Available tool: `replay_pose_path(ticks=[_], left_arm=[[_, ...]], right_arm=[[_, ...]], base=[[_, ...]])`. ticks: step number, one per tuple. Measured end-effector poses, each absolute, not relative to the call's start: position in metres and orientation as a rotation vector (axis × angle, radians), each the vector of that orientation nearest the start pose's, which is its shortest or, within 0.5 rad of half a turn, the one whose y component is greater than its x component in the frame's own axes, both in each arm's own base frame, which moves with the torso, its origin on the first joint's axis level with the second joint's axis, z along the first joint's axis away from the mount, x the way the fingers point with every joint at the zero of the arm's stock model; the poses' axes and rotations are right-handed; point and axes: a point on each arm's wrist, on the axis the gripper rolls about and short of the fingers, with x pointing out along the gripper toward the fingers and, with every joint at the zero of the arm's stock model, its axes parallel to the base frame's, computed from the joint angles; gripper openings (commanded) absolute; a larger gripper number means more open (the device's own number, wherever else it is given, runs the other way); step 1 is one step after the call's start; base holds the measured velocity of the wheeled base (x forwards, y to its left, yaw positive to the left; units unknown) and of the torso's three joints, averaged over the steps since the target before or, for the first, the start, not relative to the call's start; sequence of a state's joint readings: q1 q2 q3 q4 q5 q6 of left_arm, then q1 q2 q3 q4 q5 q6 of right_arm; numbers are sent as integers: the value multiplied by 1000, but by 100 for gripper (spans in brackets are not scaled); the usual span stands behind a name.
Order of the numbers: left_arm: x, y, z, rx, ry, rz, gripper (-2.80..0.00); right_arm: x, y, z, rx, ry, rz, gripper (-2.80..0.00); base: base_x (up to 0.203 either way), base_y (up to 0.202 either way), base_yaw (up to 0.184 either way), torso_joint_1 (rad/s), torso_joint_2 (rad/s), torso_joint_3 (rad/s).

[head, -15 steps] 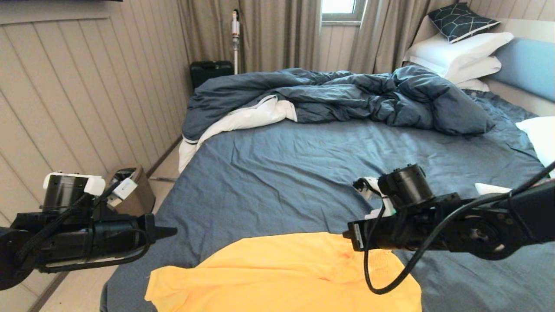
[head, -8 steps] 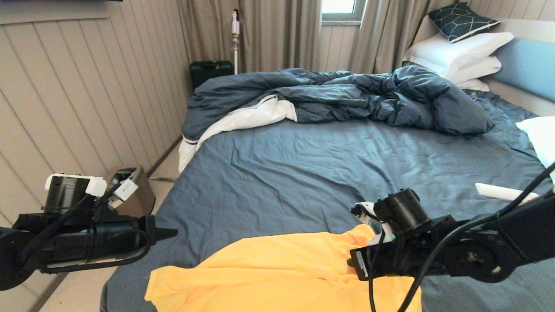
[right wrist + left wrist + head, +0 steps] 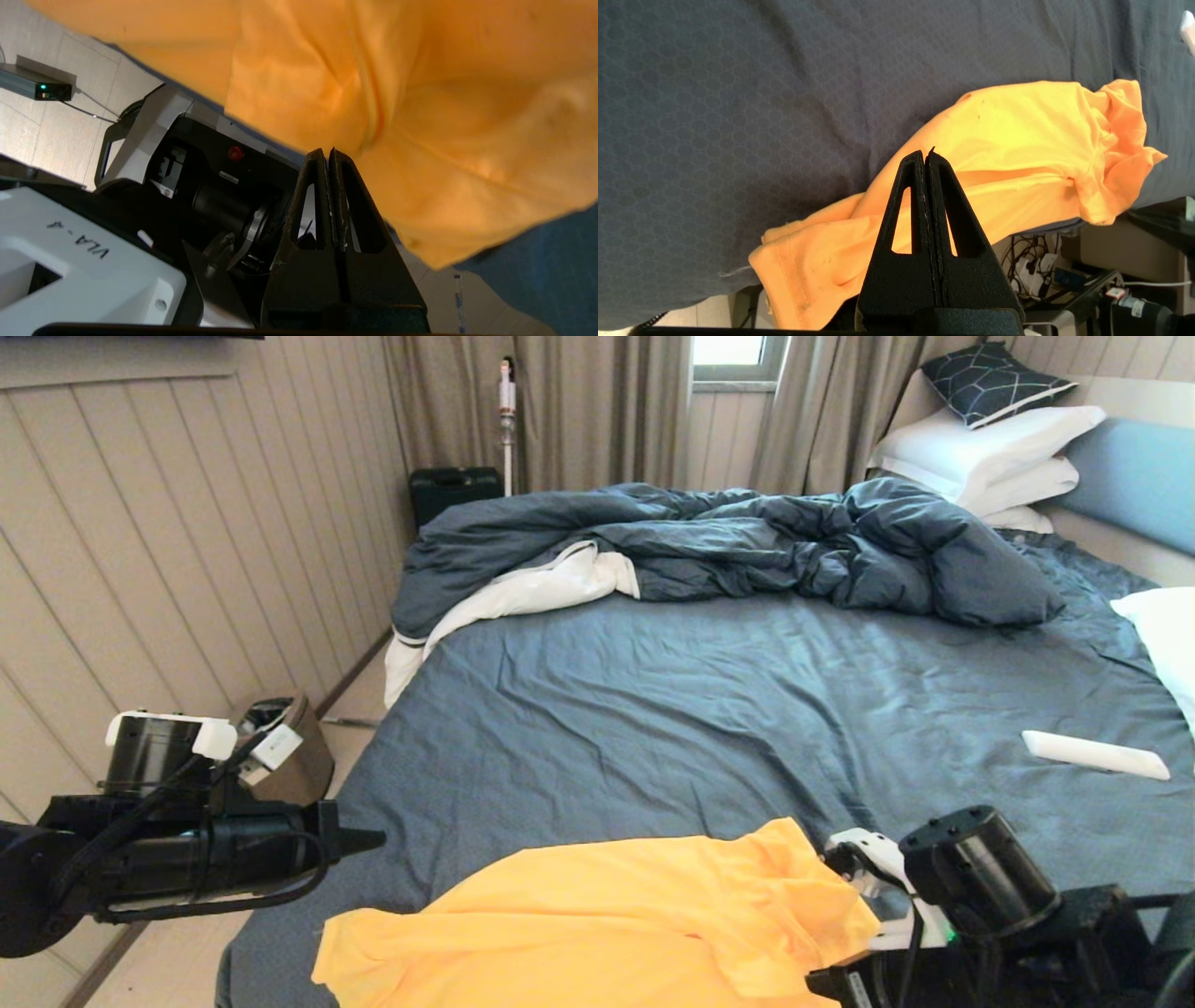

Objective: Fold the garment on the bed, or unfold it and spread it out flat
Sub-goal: Fold the yellow T-shirt

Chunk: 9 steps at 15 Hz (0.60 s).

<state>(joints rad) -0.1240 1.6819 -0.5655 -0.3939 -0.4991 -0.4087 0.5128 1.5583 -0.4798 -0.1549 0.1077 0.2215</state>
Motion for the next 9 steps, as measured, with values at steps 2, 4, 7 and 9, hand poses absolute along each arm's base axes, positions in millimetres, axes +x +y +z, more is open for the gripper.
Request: replay_pose_path(ticks=[2,4,7,9], left_arm=[[250,-42,108,-516,839,-442,-280],[249,-42,107,-516,842,-441,-280],[248,-42,108,-517,838,-441,-280],[248,-42,109,-532,840,-435,-280]], right_arm=[[174,99,105,18,952,466,-280],[177,98,115,32,905,460,-280],[199,99,138,67,824,433,-280],[220,102,148,81,807,411,-280]], base=[[0,0,0,0,0,0],[0,0,0,0,0,0],[0,0,0,0,0,0],[0,0,0,0,0,0]])
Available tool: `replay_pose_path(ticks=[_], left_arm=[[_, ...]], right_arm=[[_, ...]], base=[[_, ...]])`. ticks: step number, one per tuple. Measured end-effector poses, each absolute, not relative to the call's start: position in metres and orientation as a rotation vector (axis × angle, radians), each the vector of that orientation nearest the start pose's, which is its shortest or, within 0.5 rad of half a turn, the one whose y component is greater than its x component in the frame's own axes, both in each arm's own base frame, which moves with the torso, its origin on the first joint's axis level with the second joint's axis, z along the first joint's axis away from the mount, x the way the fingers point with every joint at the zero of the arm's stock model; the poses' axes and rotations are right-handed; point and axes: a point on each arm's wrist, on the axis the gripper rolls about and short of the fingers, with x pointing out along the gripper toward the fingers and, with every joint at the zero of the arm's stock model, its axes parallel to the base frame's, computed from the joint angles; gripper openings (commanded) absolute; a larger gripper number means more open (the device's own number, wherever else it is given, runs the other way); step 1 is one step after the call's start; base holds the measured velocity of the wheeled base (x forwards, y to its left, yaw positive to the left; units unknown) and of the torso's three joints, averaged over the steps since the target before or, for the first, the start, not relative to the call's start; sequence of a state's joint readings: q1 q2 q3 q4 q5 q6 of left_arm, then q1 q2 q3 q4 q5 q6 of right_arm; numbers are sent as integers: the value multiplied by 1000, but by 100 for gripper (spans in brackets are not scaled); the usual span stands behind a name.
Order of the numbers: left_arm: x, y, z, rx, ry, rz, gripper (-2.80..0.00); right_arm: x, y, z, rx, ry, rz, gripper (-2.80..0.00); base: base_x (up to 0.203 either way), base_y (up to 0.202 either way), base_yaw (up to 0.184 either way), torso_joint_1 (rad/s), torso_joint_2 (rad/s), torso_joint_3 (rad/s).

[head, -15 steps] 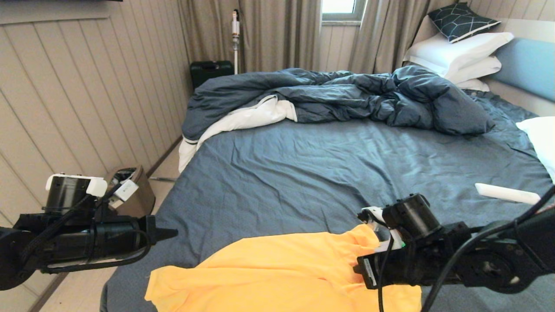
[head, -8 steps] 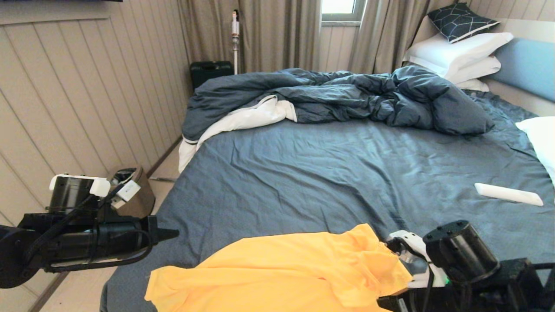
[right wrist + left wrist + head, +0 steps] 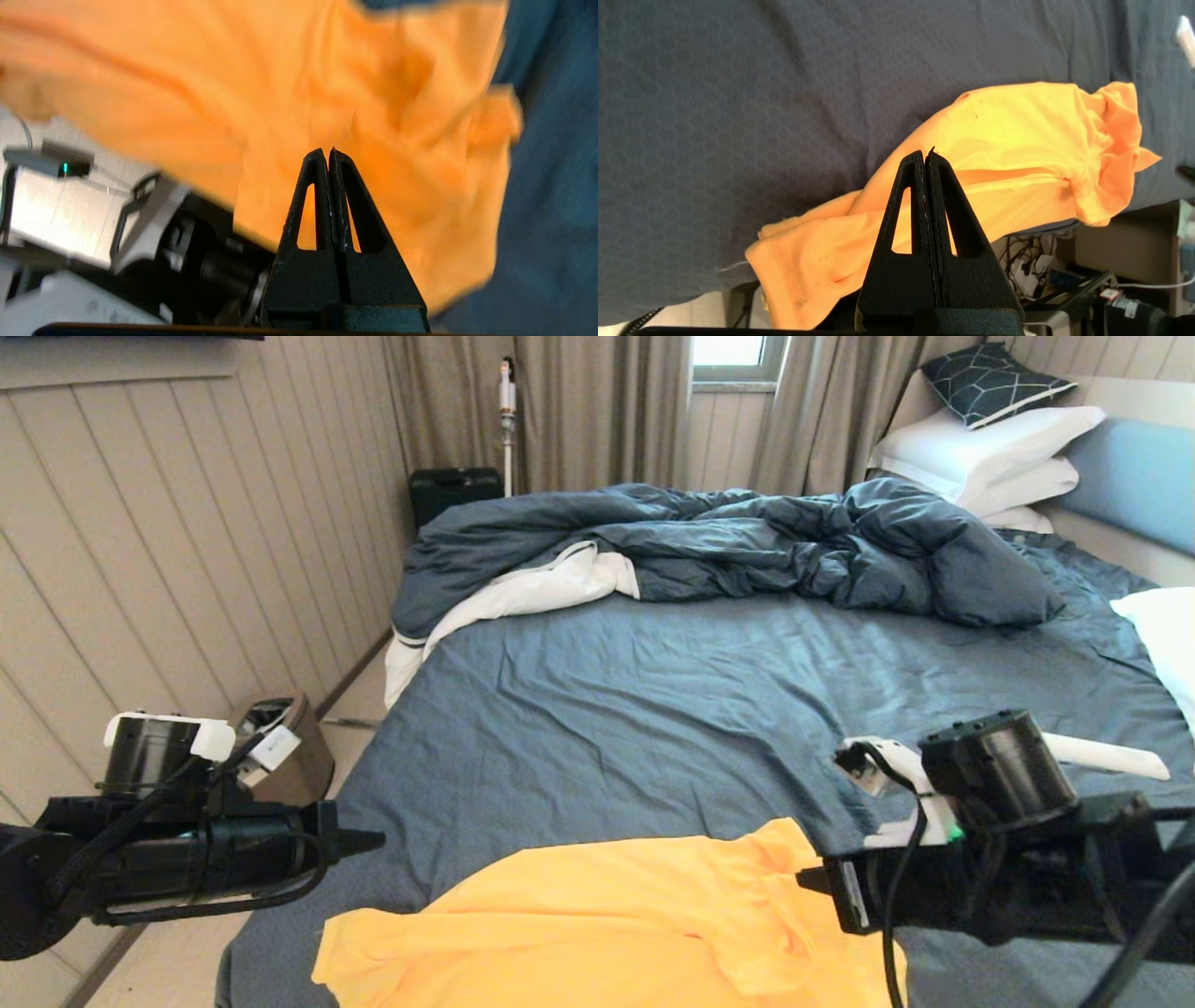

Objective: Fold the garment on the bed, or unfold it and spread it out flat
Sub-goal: Fold the yellow T-shirt

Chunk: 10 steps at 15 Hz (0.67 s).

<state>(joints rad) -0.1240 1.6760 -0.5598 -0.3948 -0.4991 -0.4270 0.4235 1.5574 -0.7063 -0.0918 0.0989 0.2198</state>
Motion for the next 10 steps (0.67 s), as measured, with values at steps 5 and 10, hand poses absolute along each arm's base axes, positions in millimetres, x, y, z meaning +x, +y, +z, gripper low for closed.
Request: replay_pose_path(ticks=[5,10], left_arm=[[247,-42,109,-533,837,-436,-280],[249,-42,108,-532,840,-436,-280]], right_arm=[[279,107,131,89,850,339,-280],[287,99,99,80,954,294,-280]], base=[[0,0,0,0,0,0],[0,0,0,0,0,0]])
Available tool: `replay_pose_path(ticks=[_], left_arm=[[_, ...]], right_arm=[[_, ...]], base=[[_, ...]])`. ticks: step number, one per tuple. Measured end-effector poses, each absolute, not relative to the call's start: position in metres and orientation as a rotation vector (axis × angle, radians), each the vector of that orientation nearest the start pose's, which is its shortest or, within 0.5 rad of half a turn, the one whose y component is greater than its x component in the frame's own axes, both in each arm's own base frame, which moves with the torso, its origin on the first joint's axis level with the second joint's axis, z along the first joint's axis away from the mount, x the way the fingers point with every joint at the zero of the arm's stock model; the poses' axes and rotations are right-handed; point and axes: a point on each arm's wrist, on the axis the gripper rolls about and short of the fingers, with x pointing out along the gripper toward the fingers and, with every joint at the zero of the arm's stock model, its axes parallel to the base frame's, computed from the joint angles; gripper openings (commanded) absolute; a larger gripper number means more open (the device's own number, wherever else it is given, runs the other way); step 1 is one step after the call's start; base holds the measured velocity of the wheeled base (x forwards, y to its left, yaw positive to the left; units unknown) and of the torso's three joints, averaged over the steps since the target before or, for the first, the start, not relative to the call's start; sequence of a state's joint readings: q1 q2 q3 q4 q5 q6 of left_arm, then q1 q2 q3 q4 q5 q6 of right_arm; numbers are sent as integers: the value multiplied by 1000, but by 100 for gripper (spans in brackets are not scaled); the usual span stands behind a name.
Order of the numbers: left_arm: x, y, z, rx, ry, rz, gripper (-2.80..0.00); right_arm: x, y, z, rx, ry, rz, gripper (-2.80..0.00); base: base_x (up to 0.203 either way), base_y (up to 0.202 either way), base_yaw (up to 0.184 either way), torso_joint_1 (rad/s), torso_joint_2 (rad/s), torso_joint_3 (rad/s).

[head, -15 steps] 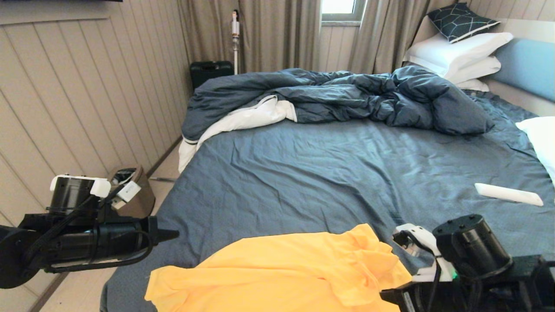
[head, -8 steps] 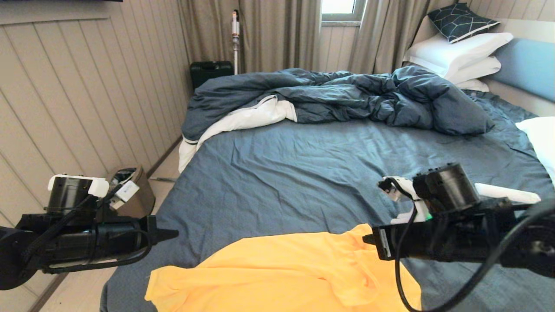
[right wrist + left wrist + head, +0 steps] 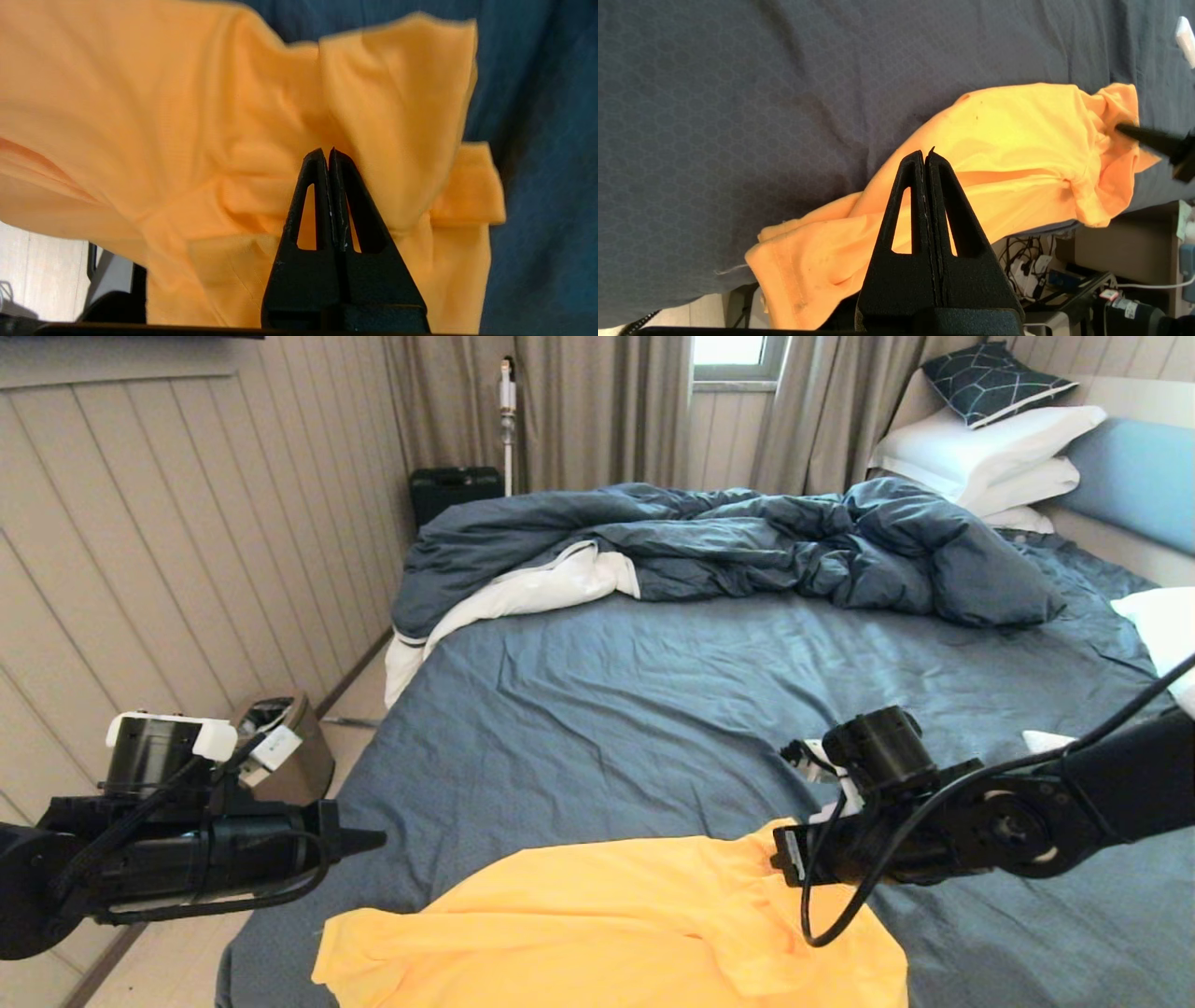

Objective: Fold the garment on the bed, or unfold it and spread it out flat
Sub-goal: Fold the yellow T-shirt

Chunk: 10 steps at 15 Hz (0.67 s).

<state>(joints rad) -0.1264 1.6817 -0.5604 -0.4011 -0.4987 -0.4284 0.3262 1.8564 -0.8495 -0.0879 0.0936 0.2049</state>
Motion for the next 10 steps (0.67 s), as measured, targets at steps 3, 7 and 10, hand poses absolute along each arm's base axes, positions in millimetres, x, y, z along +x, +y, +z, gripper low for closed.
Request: replay_pose_path(ticks=[3,7,10], left_arm=[[250,-42,105,-530,847,-433,-280],[251,-43,103,-530,855,-432,-280],[251,-43,103,-531,856,-433,-280]], right_arm=[[276,94,95,71,981,288,-280],[252,82,92,53,1013,279,-280],[237,62,87,50,1036,240,-280]], base=[[0,0,0,0,0,0],[0,0,0,0,0,0],[0,0,0,0,0,0]])
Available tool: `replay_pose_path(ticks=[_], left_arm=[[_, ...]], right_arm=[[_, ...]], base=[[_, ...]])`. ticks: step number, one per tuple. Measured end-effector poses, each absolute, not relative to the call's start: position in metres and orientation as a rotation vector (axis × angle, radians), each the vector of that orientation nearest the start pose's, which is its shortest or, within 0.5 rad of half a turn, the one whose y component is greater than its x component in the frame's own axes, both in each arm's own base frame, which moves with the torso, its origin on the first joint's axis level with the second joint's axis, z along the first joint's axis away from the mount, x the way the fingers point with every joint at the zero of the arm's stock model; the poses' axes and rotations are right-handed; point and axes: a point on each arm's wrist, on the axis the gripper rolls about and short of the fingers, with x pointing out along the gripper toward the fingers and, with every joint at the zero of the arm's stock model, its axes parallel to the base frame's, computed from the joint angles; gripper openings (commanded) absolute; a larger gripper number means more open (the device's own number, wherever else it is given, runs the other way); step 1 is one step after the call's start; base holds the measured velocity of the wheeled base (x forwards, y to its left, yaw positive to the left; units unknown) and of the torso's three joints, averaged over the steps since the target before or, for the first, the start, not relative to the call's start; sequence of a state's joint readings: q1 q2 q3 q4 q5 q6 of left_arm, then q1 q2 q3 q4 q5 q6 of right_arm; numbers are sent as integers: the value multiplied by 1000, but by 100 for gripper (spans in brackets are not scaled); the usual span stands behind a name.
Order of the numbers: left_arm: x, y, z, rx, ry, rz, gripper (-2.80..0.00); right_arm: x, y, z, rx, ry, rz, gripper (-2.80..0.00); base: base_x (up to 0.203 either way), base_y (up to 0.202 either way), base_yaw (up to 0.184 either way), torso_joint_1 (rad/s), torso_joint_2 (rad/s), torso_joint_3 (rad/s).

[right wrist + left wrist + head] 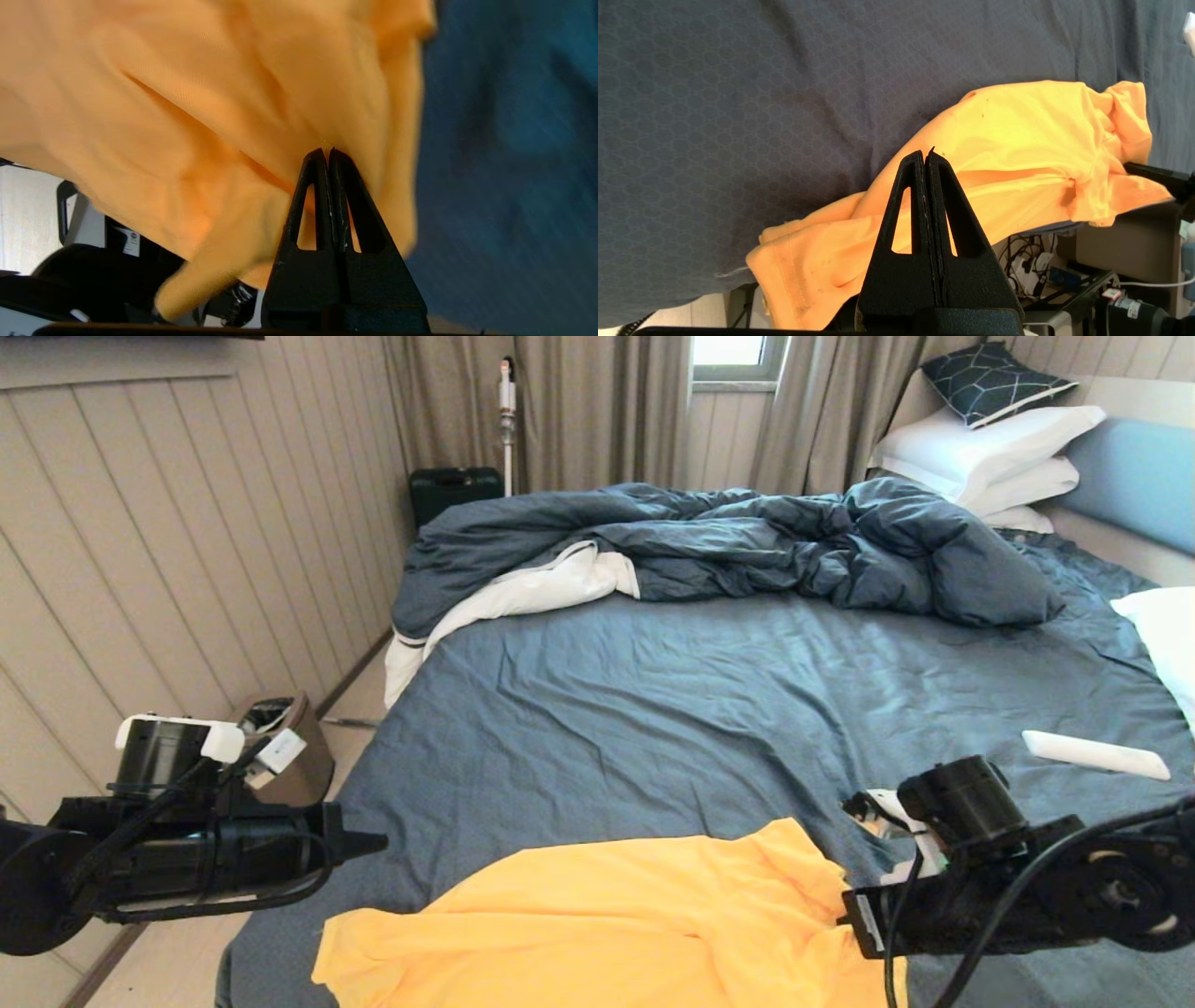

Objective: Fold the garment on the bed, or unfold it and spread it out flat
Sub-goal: Fold the yellow T-shirt

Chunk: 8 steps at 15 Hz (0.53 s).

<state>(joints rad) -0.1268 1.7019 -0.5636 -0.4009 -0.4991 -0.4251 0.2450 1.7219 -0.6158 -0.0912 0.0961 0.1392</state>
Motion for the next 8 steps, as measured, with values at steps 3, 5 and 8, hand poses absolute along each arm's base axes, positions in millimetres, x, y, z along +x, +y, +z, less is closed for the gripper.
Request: replay_pose_path(ticks=[3,5,8], left_arm=[[251,-43,103,-533,859,-435,-280],[251,-43,103,-533,859,-435,-280],[251,-43,103,-533,859,-434,-280]], right_arm=[[230,48,87,66,1020,210,-280],[231,47,94,70,984,209,-280],[232,48,108,76,923,224,-280]], base=[[0,0,0,0,0,0],[0,0,0,0,0,0],[0,0,0,0,0,0]])
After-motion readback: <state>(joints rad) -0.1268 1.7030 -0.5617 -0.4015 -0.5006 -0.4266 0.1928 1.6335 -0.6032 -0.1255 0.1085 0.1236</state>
